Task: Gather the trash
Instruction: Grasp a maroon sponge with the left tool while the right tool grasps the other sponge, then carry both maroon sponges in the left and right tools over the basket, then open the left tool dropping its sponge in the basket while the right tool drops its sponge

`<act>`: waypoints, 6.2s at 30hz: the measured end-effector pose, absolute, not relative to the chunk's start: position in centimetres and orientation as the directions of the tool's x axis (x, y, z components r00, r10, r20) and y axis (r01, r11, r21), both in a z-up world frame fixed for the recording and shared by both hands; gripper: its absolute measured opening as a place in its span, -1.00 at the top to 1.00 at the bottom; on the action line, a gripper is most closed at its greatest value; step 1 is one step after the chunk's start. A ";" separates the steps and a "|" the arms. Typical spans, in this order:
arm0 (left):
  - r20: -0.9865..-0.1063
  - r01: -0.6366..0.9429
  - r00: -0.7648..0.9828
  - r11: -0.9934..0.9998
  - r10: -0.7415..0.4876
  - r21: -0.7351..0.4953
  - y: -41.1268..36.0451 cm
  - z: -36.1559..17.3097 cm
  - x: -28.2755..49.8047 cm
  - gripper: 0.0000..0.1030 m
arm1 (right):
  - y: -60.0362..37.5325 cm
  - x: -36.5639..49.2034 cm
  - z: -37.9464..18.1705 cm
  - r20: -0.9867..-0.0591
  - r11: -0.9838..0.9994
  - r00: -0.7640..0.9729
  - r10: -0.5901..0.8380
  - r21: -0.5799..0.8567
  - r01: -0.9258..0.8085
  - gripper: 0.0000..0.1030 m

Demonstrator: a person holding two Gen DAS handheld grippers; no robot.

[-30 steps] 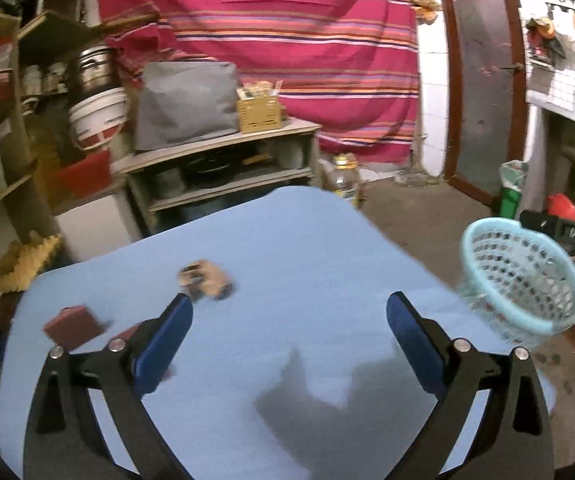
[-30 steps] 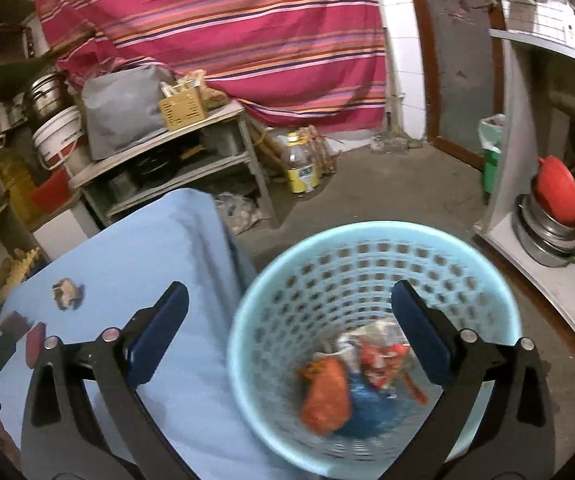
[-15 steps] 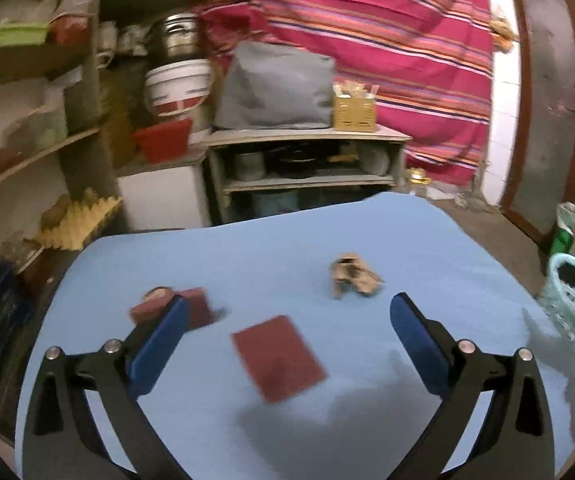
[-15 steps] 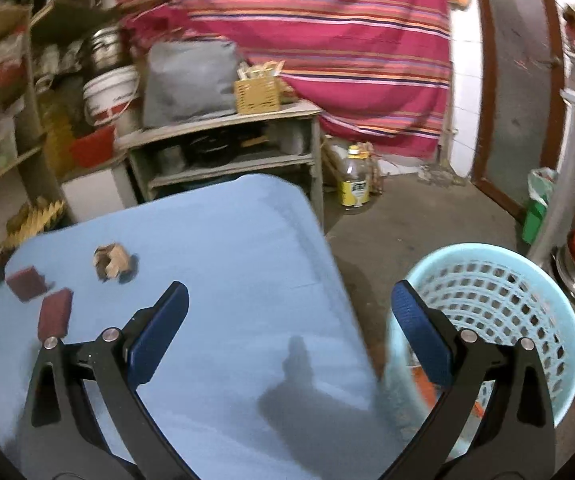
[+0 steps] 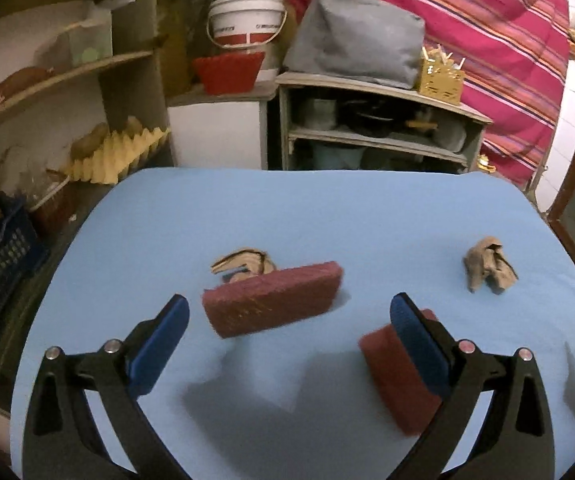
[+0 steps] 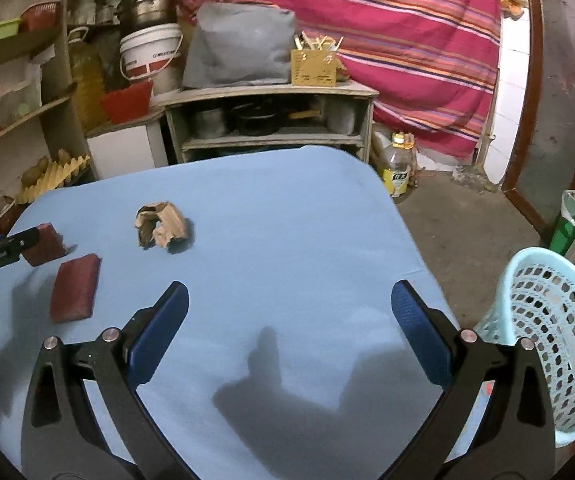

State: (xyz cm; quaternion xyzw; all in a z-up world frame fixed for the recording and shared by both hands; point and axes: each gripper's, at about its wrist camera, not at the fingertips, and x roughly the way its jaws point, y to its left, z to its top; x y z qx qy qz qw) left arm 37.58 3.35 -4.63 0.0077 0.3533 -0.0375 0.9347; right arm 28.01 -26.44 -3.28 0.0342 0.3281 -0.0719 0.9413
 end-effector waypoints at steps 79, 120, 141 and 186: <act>-0.603 0.241 0.780 0.969 -0.165 0.046 -4.5 -2.8 28.7 -0.58 | -24.7 25.9 -1.1 -0.630 0.997 0.776 0.013 0.063 0.035 -0.24; -0.474 0.517 0.765 0.855 -0.437 0.047 -39.7 1.2 18.2 -0.58 | -54.6 9.0 1.7 -0.577 0.881 0.755 -0.313 0.121 0.458 -0.24; -0.664 0.641 0.581 0.767 -0.470 0.019 -47.8 -4.1 22.2 -0.60 | -58.2 9.5 -1.5 -0.655 0.820 0.705 -0.272 0.226 0.526 -0.24; -0.577 0.370 0.774 0.925 -0.260 0.080 -17.6 0.3 25.4 -0.92 | -44.6 20.9 -0.9 -0.676 0.874 0.704 -0.220 0.184 0.450 -0.92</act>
